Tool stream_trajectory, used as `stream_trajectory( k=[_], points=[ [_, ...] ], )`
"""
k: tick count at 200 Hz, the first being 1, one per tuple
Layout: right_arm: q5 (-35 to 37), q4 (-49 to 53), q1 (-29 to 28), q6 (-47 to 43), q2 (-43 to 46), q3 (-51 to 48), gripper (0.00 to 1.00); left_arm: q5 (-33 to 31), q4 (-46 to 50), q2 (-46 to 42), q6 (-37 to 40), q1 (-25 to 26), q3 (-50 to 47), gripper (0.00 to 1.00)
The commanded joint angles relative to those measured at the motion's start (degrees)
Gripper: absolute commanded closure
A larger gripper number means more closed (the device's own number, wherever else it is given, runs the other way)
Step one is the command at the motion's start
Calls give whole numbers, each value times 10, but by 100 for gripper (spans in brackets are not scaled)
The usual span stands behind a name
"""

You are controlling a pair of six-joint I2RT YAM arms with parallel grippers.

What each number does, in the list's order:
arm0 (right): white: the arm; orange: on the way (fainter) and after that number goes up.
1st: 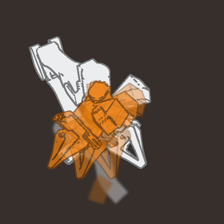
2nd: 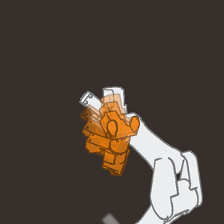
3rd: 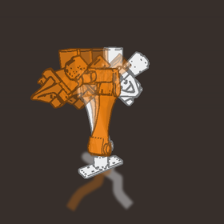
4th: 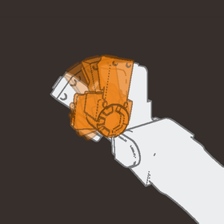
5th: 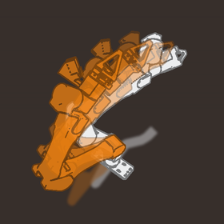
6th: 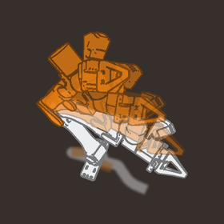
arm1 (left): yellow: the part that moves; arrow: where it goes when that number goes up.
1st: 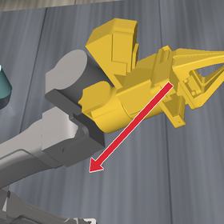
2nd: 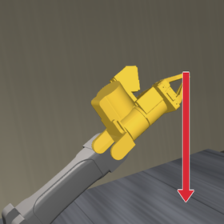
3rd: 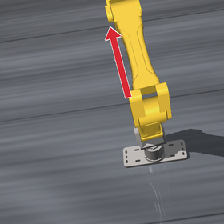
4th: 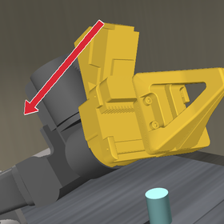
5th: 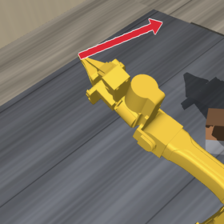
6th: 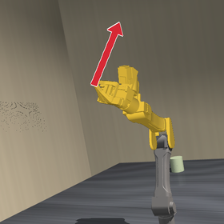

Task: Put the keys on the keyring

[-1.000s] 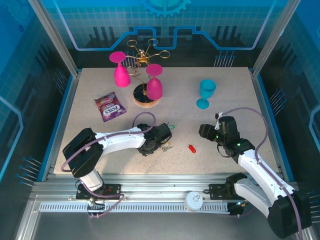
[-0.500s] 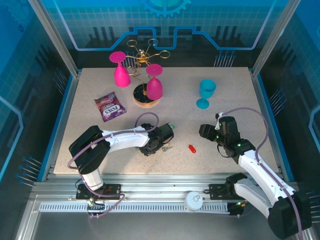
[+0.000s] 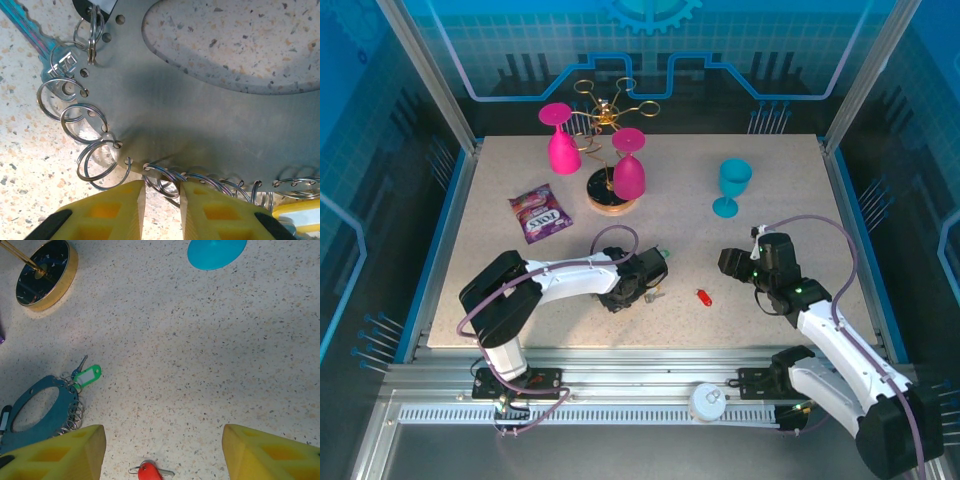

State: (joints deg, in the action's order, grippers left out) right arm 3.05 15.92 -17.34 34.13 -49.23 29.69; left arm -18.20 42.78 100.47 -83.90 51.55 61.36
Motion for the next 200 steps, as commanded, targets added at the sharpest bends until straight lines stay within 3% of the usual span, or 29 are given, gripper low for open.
stream_trajectory(
  k=[1, 86, 200],
  points=[
    [13, 10, -1, 5, 10, -7, 36, 7, 18, 13, -4, 1, 2, 76],
    [11, 10, -1, 8, 12, -9, 36, 6, 12, 29, 6, 2, -5, 69],
    [13, 12, -1, 9, 19, -11, 36, -17, 51, 0, 7, 1, -3, 91]
  ],
)
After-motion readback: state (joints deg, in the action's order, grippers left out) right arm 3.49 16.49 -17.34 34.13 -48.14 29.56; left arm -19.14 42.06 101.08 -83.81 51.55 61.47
